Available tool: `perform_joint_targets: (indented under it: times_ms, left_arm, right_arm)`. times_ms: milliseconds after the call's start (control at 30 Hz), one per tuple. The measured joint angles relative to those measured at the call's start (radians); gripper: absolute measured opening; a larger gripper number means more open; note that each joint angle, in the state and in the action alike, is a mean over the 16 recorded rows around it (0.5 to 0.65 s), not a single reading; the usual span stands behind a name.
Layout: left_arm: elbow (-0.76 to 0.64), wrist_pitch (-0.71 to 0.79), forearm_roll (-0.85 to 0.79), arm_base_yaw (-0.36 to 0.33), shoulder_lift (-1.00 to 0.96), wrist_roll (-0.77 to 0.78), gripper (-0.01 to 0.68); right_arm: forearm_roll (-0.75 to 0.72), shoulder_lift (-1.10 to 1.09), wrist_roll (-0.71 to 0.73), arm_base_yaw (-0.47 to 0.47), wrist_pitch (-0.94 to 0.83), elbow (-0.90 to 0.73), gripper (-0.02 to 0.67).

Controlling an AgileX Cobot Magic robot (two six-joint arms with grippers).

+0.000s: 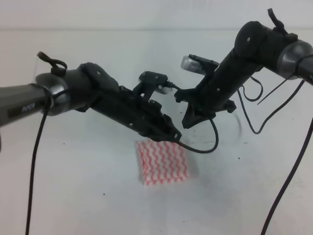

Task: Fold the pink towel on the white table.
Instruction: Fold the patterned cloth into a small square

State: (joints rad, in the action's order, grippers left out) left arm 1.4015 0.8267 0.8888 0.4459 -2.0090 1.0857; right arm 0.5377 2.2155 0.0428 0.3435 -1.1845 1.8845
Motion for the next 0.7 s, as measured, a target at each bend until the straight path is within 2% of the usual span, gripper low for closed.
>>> perform_joint_targets:
  times_ms: [267, 500, 700]
  left_arm:
    - [-0.094, -0.129, -0.095, -0.009, 0.154, -0.182, -0.006]
    - [-0.311, -0.372, -0.095, -0.015, 0.411, -0.213, -0.006]
    - [-0.541, -0.574, -0.077, -0.016, 0.714, -0.217, -0.006]
  right_arm:
    - [-0.049, -0.061, 0.010, 0.000, -0.014, -0.007, -0.018]
    - [-0.085, -0.213, 0.009, 0.000, 0.027, -0.078, -0.018]
    - [-0.085, -0.402, 0.009, -0.001, 0.128, -0.211, -0.018]
